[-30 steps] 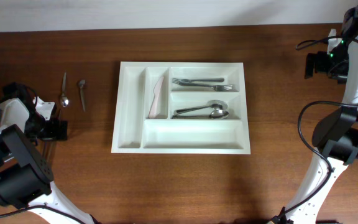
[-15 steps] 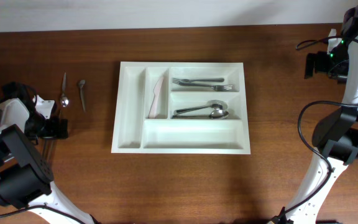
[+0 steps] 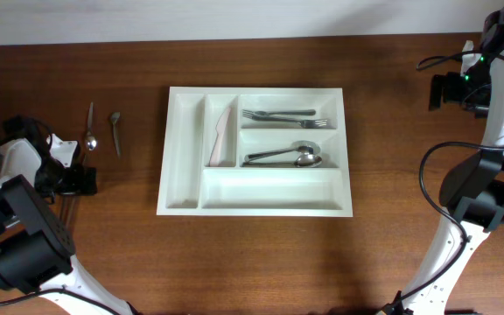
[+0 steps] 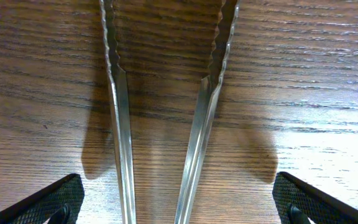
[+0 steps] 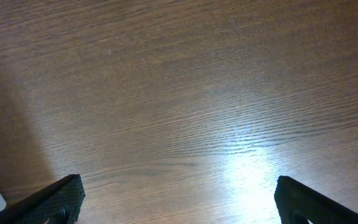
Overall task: Pack container
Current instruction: 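Lower the left gripper around the tongs and close on them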
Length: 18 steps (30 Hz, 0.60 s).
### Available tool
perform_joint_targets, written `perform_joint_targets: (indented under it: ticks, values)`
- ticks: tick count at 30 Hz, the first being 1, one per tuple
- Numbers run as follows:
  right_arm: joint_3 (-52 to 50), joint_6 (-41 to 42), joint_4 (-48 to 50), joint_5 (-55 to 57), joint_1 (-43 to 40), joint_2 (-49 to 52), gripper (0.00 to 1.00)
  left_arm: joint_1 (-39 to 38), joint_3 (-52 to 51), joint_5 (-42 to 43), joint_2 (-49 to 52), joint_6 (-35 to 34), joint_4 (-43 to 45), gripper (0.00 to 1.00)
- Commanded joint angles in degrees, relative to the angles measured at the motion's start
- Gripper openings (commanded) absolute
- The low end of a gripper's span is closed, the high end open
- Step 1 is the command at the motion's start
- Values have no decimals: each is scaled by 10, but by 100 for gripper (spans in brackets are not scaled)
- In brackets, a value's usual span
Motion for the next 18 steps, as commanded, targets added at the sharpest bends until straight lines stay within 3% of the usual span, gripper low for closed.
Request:
perform_joint_targets:
  ticks: [1, 5, 12, 14, 18]
  values:
    - [-2, -4, 0, -3, -1, -2, 99, 7, -13, 12, 0, 9, 8, 100]
    - [-2, -4, 0, -3, -1, -2, 99, 7, -30, 12, 1, 9, 14, 91]
    - [-2, -3, 0, -3, -1, -2, 99, 7, -43, 12, 1, 9, 21, 89]
    - [-2, -4, 0, -3, -1, -2, 99, 7, -43, 12, 1, 9, 23, 77]
    - [-2, -4, 0, -3, -1, -2, 99, 7, -43, 12, 1, 9, 23, 66]
